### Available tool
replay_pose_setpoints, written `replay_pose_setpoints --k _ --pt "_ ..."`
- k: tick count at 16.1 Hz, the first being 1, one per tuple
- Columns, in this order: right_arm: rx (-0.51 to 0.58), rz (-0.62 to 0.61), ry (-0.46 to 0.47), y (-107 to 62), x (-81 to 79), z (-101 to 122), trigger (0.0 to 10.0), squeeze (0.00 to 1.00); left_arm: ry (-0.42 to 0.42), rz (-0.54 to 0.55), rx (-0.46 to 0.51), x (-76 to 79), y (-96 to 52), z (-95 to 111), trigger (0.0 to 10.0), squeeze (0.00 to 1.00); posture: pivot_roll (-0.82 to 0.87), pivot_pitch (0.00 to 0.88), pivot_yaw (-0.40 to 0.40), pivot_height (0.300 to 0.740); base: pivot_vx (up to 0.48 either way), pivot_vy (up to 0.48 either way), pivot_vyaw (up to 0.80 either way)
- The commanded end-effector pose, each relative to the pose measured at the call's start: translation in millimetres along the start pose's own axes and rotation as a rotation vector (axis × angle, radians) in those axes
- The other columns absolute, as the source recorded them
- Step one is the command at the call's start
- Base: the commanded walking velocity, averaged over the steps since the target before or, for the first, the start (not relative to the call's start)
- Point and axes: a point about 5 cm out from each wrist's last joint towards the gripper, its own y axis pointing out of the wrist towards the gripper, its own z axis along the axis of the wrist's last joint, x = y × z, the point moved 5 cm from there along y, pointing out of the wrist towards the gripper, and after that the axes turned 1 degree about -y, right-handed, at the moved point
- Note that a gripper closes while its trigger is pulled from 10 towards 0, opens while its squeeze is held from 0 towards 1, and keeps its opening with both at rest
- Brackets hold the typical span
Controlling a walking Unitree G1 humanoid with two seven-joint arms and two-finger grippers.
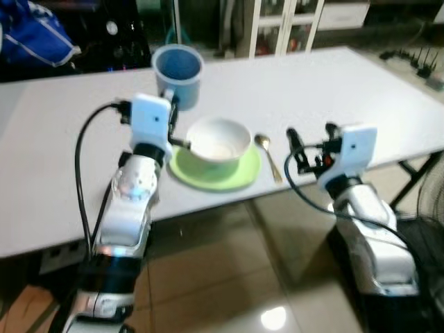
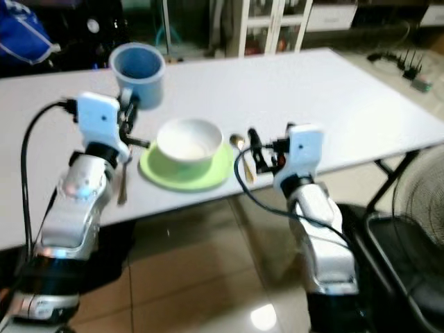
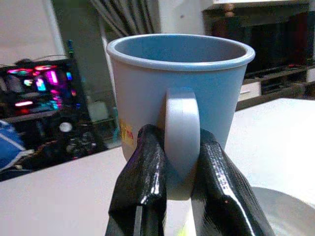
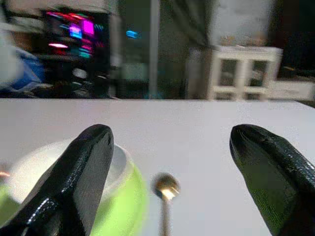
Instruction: Setting the table
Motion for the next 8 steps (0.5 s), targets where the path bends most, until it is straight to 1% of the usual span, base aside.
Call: replay_pose_setpoints --k 1,3,5,6,7,8 --pt "0.013 0.081 0.019 0.6 -15.5 7.0 10.0 0.00 0.014 0.024 0.018 -11.3 0.9 4.6 10.0 0.00 0.01 0.000 -0.004 0.740 0.472 0.000 0.00" --pt "0.011 0.094 0.016 -1.1 -15.7 8.4 10.0 0.00 0.013 0.022 0.015 -11.0 0.8 4.1 10.0 0.00 0.01 0.000 -0.004 0.740 0.472 0.000 0.00" --pt "0.015 0.117 0.013 -2.4 -15.2 13.1 10.0 0.00 -0.004 0.005 -0.001 -7.7 1.0 1.5 10.0 0.00 0.00 0.000 -0.001 0.740 0.469 0.000 0.00" --pt "0.016 0.186 0.008 -4.6 -21.2 18.5 10.0 0.00 -0.032 -0.027 -0.037 -2.5 0.8 -4.9 10.0 0.00 0.00 0.000 -0.001 0.740 0.000 0.000 0.00" --pt "0.013 0.224 0.005 -6.5 -25.0 20.2 10.0 0.00 -0.031 -0.037 -0.052 -0.7 0.6 -8.2 10.0 0.00 0.00 0.000 -0.003 0.740 0.000 0.000 0.00" --pt "-0.002 0.315 -0.002 -12.1 -34.4 21.6 10.0 0.00 -0.020 -0.038 -0.060 -0.9 0.0 -12.5 10.0 0.00 0.00 0.000 -0.003 0.740 0.000 0.000 0.00"
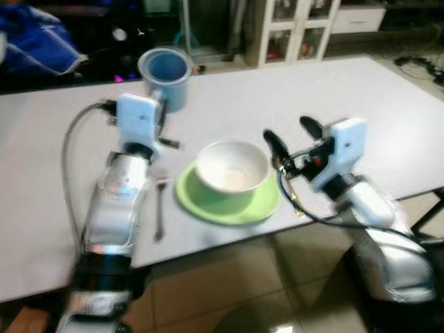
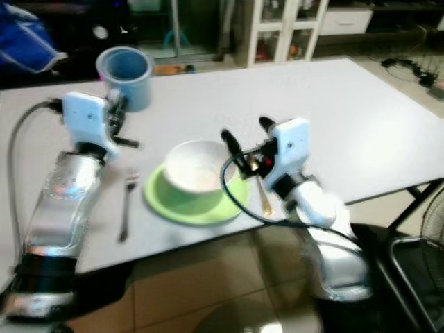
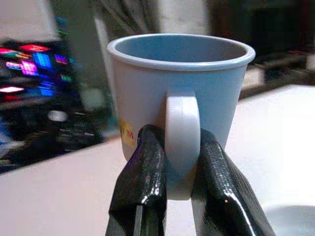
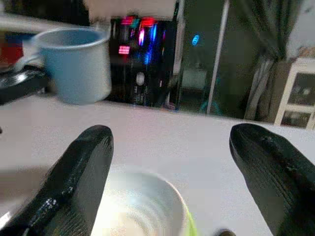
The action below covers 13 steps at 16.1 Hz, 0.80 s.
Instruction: Setting the table
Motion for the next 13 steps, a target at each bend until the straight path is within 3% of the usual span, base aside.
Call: replay_pose_setpoints --k 1,4,9,13 --pt "0.016 0.100 0.024 0.2 -17.3 7.3 10.0 0.00 -0.001 0.038 -0.025 -15.1 0.1 -5.4 10.0 0.00 0.00 0.000 -0.005 0.740 0.000 0.000 0.00" --pt "-0.025 0.173 0.023 -8.4 -25.5 5.4 10.0 0.00 -0.022 0.038 -0.101 -22.0 6.7 -23.6 10.0 0.00 -0.02 0.000 -0.004 0.740 0.000 0.000 0.00" --pt "-0.085 0.213 0.024 -19.5 -35.3 -0.4 10.0 0.00 -0.110 -0.126 -0.107 -0.1 27.8 -29.8 10.0 0.00 -0.05 0.000 0.000 0.740 0.000 0.000 0.00" --pt "-0.136 0.233 0.014 -28.5 -44.5 -5.7 10.0 0.00 -0.071 -0.140 -0.219 4.2 35.7 -58.8 10.0 0.00 -0.07 0.000 0.002 0.740 0.000 0.000 0.00"
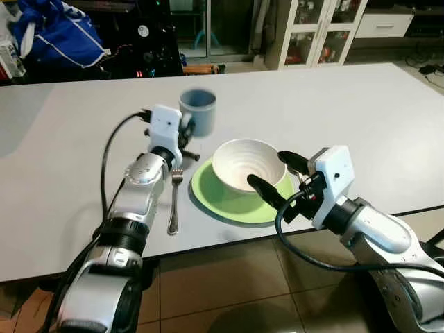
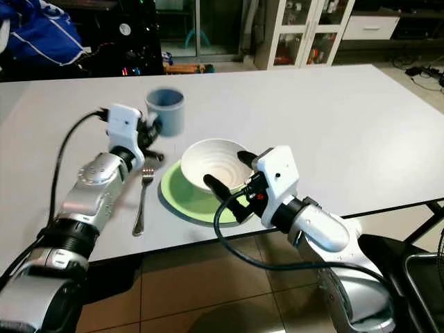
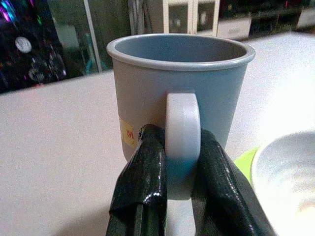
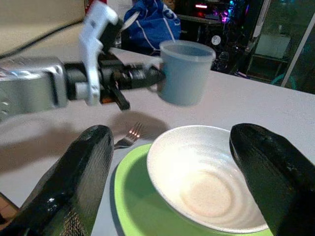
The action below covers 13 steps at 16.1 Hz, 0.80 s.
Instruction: Setting the table
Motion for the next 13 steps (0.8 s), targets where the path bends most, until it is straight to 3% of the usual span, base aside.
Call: replay_pose_setpoints --k 1,9,13 --pt "0.000 0.004 -0.002 -1.1 -3.4 3.6 10.0 0.00 0.036 -0.012 0.007 0.6 4.9 4.5 10.0 0.00 -0.08 0.000 0.003 0.740 0.000 0.000 0.00" --pt "-0.027 -0.009 0.032 -11.1 -18.3 1.5 10.0 0.00 0.053 0.017 0.005 -1.7 12.8 -5.3 10.0 0.00 -0.12 0.062 0.026 0.740 0.000 0.000 0.00" --pt "-0.010 -0.024 0.029 -11.9 -24.8 12.8 10.0 0.00 0.037 0.043 -0.023 -4.8 15.3 -10.0 10.0 0.00 -0.17 0.117 0.035 0.740 0.000 0.000 0.00"
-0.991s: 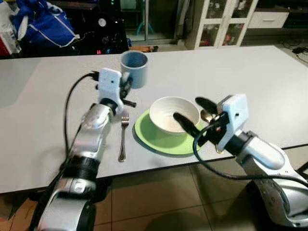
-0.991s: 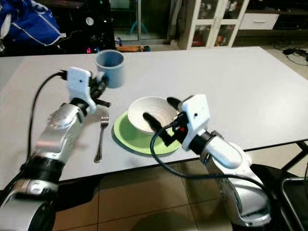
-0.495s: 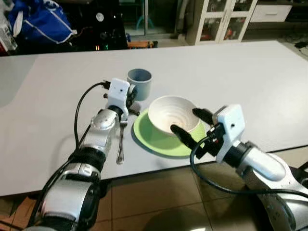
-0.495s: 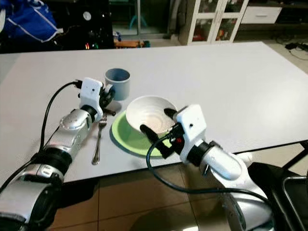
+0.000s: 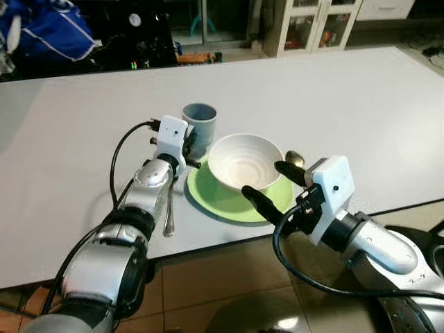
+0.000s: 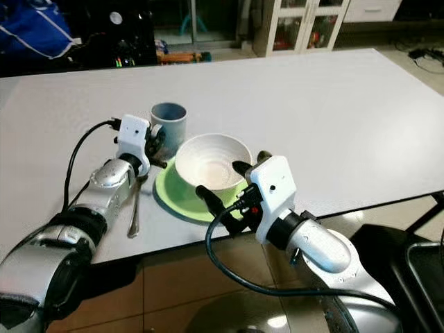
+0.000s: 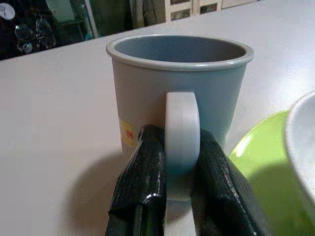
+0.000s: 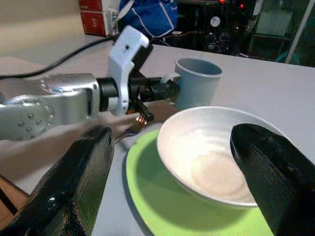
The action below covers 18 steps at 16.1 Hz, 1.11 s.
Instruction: Setting the table
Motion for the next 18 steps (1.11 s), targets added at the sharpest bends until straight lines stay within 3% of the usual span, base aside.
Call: replay_pose_setpoints --k 1,8,15,16,17,18 --pt "0.011 -0.021 -0.004 -0.6 0.0 5.6 10.0 0.00 0.022 0.015 0.025 -4.1 2.8 10.9 10.0 0.00 -0.17 0.135 0.037 0.740 0.000 0.000 0.00" --pt "0.041 -0.103 0.008 -6.6 6.8 20.5 10.0 0.00 0.061 0.044 0.022 -16.1 3.1 15.5 10.0 0.00 -0.19 0.231 0.017 0.740 0.000 0.000 0.00" --pt "0.019 -0.115 0.007 -8.6 4.0 21.9 10.0 0.00 0.000 -0.029 0.014 2.3 6.4 13.7 10.0 0.00 -0.20 0.248 0.024 0.740 0.000 0.000 0.00" --pt "0.016 -0.115 0.006 -8.1 4.2 21.5 10.0 0.00 0.005 -0.038 -0.004 4.3 6.0 9.7 10.0 0.23 -0.20 0.241 0.028 0.740 0.000 0.000 0.00" --pt "0.016 -0.118 0.008 -7.0 4.5 21.4 10.0 0.00 0.037 -0.034 -0.028 3.9 5.0 4.2 10.0 1.00 -0.20 0.240 0.031 0.740 0.000 0.000 0.00" --pt "0.017 -0.118 0.008 -6.9 4.5 21.6 10.0 0.00 0.045 -0.027 -0.034 3.1 4.3 2.0 10.0 1.00 -0.20 0.238 0.030 0.740 0.000 0.000 0.00"
